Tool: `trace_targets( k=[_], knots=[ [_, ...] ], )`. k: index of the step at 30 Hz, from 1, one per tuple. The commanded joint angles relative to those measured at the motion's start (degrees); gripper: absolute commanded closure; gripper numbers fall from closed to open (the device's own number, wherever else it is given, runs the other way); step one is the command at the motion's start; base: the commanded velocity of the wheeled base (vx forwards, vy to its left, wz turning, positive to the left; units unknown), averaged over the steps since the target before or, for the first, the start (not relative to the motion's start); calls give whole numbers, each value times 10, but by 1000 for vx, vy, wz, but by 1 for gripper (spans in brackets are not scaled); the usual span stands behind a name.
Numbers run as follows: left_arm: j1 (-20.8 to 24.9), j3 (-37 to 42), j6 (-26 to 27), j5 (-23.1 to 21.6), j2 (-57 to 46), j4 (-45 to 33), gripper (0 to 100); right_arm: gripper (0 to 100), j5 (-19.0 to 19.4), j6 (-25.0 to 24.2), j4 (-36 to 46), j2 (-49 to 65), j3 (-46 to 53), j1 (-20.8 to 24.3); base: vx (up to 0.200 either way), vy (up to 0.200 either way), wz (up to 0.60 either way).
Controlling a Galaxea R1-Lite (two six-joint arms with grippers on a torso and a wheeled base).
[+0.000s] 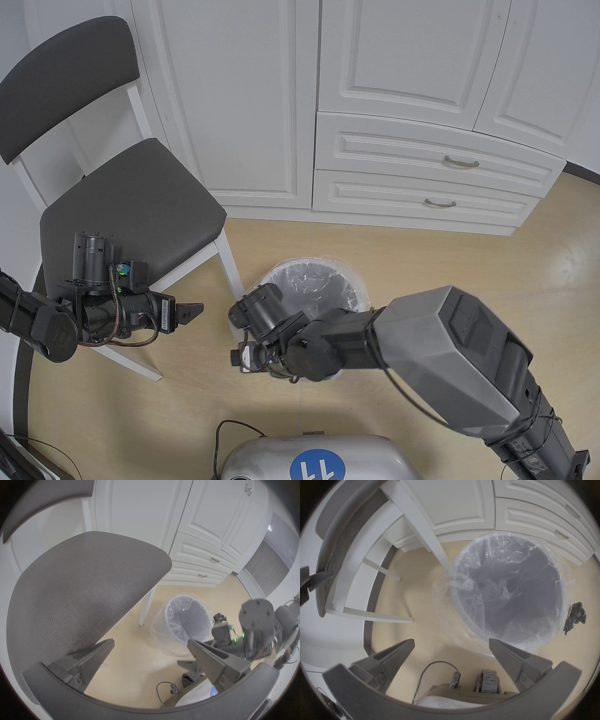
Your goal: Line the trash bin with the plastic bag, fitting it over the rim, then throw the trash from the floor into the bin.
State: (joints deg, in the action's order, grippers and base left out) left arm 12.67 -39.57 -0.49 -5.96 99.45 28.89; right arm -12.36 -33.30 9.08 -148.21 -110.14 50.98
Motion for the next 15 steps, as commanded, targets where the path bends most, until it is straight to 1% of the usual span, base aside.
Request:
trace_targets(
  k=[1, 9, 11, 13, 14, 15],
  knots=[
    [0, 0, 0, -1, -2, 1, 0, 0, 1, 0, 0, -1, 8, 23, 0, 0, 0],
    [0, 0, 0, -1, -1, 1, 0, 0, -11, 3, -14, -28, 8, 31, 0, 0, 0],
    [1, 0, 0, -1, 0, 1, 0, 0, -25, 2, -19, -23, 8, 31, 0, 0, 0],
    [1, 0, 0, -1, 0, 1, 0, 0, -25, 2, -19, -23, 8, 31, 0, 0, 0],
    [1, 0, 0, -1, 0, 1, 0, 0, -59, 5, -18, 13, 19, 31, 0, 0, 0],
    [2, 0, 0, -1, 0, 1, 0, 0, -66, 9, -18, 30, 33, 31, 0, 0, 0]
  ],
)
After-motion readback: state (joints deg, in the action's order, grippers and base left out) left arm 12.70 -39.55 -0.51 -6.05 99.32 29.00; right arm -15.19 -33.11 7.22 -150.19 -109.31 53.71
